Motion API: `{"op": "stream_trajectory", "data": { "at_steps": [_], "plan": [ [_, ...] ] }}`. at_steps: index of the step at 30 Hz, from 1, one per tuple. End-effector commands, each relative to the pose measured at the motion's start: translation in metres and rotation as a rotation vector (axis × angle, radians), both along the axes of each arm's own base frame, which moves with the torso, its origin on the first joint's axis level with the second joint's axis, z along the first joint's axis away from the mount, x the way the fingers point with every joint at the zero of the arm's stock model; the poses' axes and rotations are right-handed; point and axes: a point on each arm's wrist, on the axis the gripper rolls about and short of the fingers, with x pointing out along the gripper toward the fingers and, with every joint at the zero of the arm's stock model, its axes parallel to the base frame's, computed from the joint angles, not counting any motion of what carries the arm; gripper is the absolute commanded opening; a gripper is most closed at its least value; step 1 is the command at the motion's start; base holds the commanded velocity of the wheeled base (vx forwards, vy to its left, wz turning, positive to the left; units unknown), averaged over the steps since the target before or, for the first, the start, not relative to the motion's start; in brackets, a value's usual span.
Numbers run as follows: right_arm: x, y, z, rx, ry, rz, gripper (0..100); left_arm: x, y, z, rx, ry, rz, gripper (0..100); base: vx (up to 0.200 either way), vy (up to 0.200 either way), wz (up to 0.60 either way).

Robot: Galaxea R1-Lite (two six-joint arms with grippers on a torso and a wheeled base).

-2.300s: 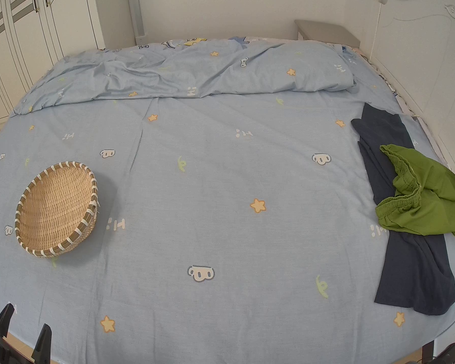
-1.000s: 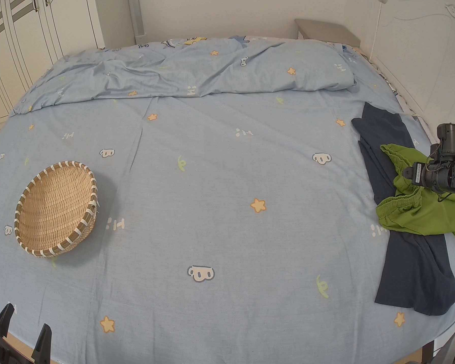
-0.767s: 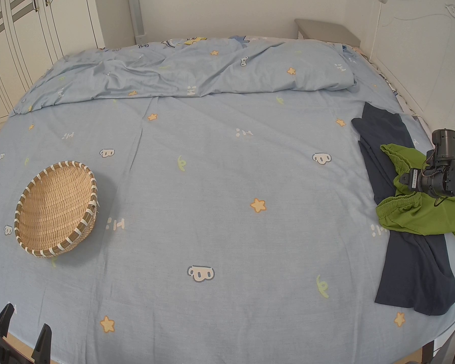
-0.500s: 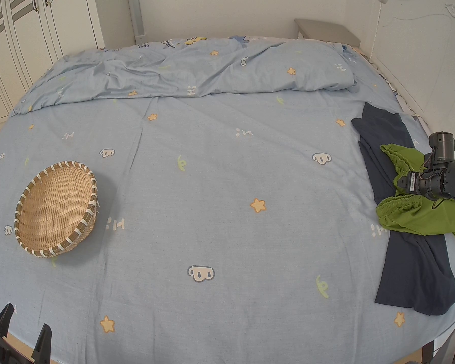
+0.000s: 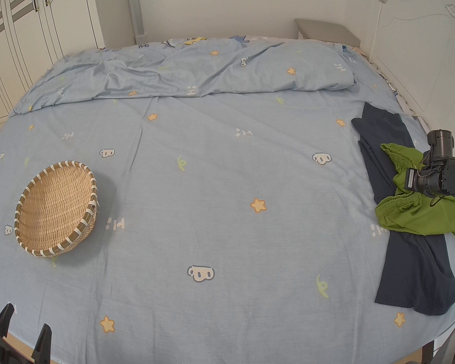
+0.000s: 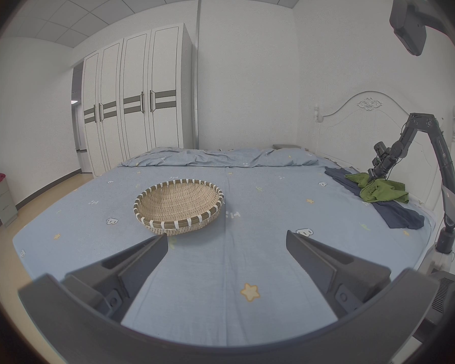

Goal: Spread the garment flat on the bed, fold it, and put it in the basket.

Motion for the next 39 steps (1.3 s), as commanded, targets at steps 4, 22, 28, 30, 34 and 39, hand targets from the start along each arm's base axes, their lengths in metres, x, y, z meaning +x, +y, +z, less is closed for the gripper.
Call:
{"op": "stream_trajectory", "data": {
  "at_steps": [4,22,28,30,34,39],
  "plan": [
    [-0.013,0.021,0.027,0.026,-0.014,0.064,0,0.0,0.0,-0.004,0.0,-0.001,0.001,100,0.0,0.0,0.0],
    [-0.067,0.134,0.131,0.274,0.003,0.383,0,0.0,0.0,-0.004,0.0,-0.001,0.001,100,0.0,0.0,0.0],
    [-0.094,0.176,0.146,0.337,-0.022,0.504,0,0.0,0.0,-0.004,0.0,-0.001,0.001,100,0.0,0.0,0.0],
    [-0.106,0.195,0.154,0.349,-0.022,0.578,0,0.0,0.0,-0.004,0.0,-0.001,0.001,100,0.0,0.0,0.0],
    [-0.12,0.219,0.165,0.405,-0.034,0.653,0,0.0,0.0,-0.004,0.0,-0.001,0.001,100,0.0,0.0,0.0],
    [-0.131,0.26,0.169,0.469,-0.021,0.754,0,0.0,0.0,-0.004,0.0,-0.001,0.001,100,0.0,0.0,0.0]
  ]
}}
